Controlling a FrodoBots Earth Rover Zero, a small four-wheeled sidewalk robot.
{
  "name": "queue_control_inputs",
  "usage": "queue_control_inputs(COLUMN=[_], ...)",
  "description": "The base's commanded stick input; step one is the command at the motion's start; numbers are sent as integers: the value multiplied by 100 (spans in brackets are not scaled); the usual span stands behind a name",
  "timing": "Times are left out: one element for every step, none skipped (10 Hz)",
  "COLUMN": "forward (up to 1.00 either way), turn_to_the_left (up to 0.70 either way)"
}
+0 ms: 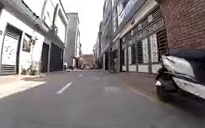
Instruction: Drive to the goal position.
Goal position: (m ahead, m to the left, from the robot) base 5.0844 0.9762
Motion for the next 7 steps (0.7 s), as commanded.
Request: queue_control_inputs(forward=[100, 100, 100, 100, 100, 100, 100], turn_to_the_left=[-40, 0, 0, 0, 0, 0, 0])
